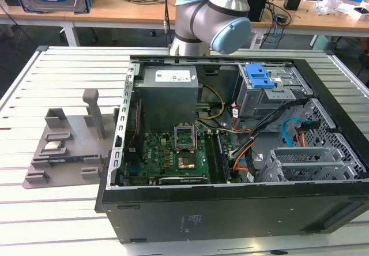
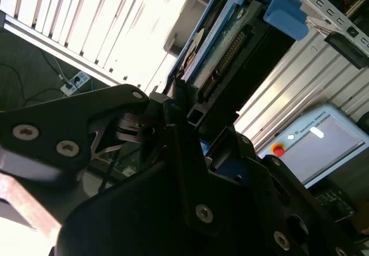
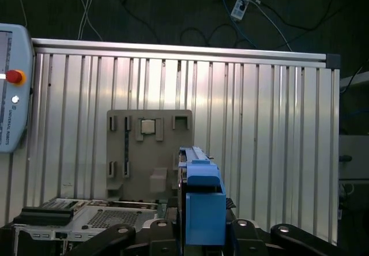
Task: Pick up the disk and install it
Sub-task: 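Pick up the disk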
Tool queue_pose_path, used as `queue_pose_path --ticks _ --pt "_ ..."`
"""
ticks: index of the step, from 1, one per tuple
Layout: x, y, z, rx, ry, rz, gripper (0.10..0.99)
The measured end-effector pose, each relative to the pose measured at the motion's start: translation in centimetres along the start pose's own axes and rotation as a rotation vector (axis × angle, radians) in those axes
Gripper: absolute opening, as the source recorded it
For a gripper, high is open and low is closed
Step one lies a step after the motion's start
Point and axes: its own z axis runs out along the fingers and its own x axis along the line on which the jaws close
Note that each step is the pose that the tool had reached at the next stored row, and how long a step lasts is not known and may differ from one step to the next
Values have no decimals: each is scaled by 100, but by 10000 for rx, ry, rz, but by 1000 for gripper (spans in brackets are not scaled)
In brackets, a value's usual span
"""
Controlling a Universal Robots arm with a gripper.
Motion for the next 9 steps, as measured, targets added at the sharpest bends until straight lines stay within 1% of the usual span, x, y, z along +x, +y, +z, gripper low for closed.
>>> queue_pose_path --ticks 1,5,6,8,9 --pt "1 -33 -2 0 0 1 365" --pt "4 -108 -7 0 0 2 365" --pt "6 -141 -8 1 0 1 365" --pt "7 -174 -11 -1 0 1 365" --pt "9 -210 -13 -1 0 0 365"
